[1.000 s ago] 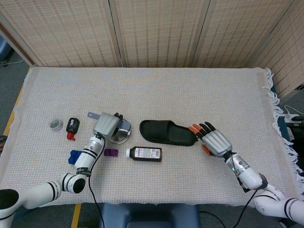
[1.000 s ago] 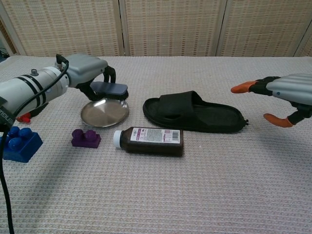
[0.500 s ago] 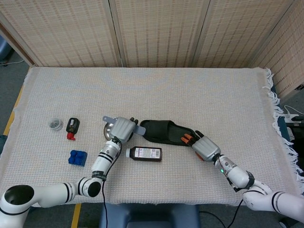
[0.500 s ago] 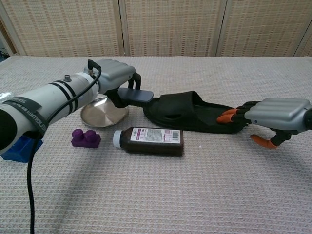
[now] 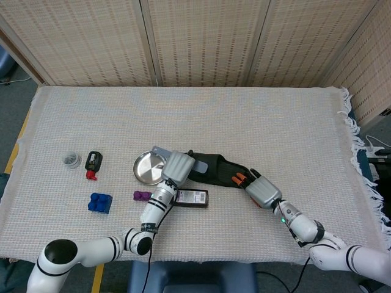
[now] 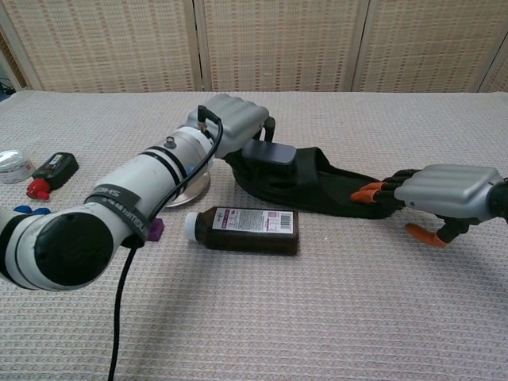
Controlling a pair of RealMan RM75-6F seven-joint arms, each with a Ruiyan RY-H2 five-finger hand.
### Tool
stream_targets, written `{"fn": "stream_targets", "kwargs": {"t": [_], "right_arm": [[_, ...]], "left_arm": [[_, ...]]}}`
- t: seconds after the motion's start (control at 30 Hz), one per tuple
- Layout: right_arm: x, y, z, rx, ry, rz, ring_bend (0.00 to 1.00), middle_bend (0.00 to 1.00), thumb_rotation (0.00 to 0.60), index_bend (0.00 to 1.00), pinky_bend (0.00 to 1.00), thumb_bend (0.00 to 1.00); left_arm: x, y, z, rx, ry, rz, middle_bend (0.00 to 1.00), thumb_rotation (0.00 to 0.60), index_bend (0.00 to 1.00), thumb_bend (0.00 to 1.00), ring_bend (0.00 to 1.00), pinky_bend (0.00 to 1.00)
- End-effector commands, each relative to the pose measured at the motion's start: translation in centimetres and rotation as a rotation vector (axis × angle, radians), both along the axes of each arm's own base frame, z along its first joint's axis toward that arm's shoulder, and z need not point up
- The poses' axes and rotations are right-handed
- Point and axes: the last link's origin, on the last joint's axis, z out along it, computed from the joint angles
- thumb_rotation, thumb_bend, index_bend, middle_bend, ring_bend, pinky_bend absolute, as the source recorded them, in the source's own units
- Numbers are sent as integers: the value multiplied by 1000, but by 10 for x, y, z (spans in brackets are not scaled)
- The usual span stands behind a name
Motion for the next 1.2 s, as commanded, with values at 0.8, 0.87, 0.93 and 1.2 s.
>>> {"fn": "stream_targets", "kwargs": {"t": [0.8,0.87,0.93,1.2], "right_arm": [[1,0,1,0,-12,-11,0,0,600,0,0,601],[2,0,2,0,-14,-16,0,0,600,0,0,601],[1,1,2,-1,-15,-20,0,0,600,0,0,601],[2,1,3,2,-23,-32,0,0,600,0,0,601]], "left_arm": [[9,-13,-13,22,61,-79,494,600,436,422,774,1000],[13,-17,-15,37,77,-113,506,600,444,422,774,1000],[14,-20,-17,50,93,-135,515,600,452,422,774,1000],[7,-20,-30,104,248,-161,524,600,457,421,773,1000]]}}
